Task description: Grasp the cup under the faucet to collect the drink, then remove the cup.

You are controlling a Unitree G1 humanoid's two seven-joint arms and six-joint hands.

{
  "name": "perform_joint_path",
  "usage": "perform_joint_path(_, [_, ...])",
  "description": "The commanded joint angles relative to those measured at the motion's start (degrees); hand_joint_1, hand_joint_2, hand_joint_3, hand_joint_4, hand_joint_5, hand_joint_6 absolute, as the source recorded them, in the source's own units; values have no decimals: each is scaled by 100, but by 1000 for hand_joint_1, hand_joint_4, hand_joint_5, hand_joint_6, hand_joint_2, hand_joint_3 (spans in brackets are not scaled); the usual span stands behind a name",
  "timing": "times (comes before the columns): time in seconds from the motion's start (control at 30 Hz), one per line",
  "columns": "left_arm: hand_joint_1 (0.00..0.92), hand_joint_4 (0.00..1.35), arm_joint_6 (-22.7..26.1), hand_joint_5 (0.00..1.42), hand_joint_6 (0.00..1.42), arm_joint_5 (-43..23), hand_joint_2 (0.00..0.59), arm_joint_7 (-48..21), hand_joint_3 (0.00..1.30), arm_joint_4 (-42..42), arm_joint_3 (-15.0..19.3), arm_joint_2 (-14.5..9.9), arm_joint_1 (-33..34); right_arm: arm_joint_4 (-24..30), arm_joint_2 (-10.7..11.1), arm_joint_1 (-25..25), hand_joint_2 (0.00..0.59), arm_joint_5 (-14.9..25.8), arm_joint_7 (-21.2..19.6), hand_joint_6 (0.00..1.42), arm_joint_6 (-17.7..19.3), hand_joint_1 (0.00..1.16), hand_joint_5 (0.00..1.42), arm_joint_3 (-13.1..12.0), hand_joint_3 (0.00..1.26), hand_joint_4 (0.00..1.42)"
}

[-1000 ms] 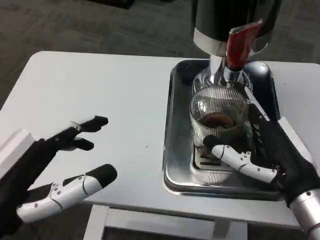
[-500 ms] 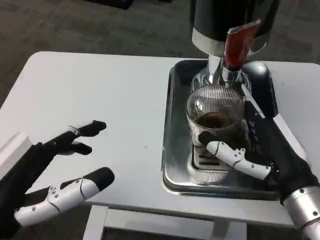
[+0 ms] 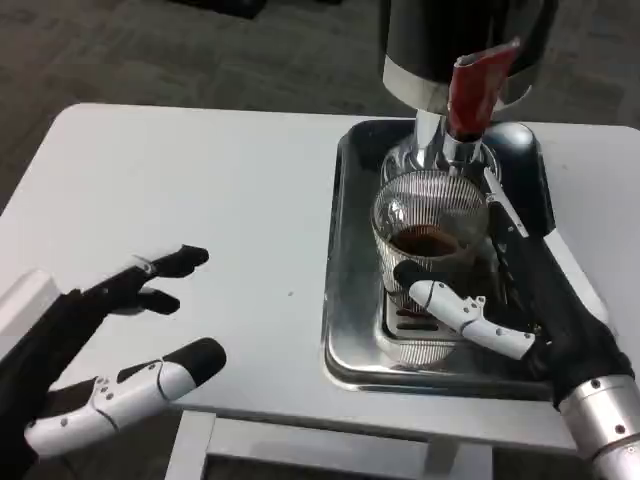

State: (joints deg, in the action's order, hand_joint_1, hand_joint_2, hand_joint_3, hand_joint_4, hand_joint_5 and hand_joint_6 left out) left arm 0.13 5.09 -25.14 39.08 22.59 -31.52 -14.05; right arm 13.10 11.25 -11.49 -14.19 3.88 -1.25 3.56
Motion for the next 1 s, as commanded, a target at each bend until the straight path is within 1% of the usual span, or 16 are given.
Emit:
perform_joint_path(0.03, [118, 174, 59, 293, 242, -10, 103, -50, 216, 71, 76, -53, -125, -13, -93, -10, 228, -52, -1, 146, -104, 589, 0, 131, 0, 0])
perform_joint_path(0.33, [118, 174, 35, 293, 242, -39, 102, -57, 217, 3, 66, -54, -161, -136, -190, -95, 231, -113, -89, 156, -168, 589, 0, 201, 0, 0])
perform_joint_path(0.57, [118, 174, 8, 293, 236, -79, 102, -78, 218, -76, 121, -75, -179, -229, -260, -123, 233, -222, -214, 172, -178, 588, 18, 272, 0, 0])
perform_joint_path(0.73, [118, 180, -11, 293, 237, -105, 102, -112, 224, -109, 140, -80, -207, -274, -276, -131, 233, -292, -283, 189, -177, 587, 30, 319, 0, 0])
perform_joint_path(1.0, [118, 187, -14, 293, 244, -118, 107, -150, 227, -129, 151, -83, -200, -333, -351, -126, 227, -407, -451, 250, -226, 593, 103, 384, 0, 0])
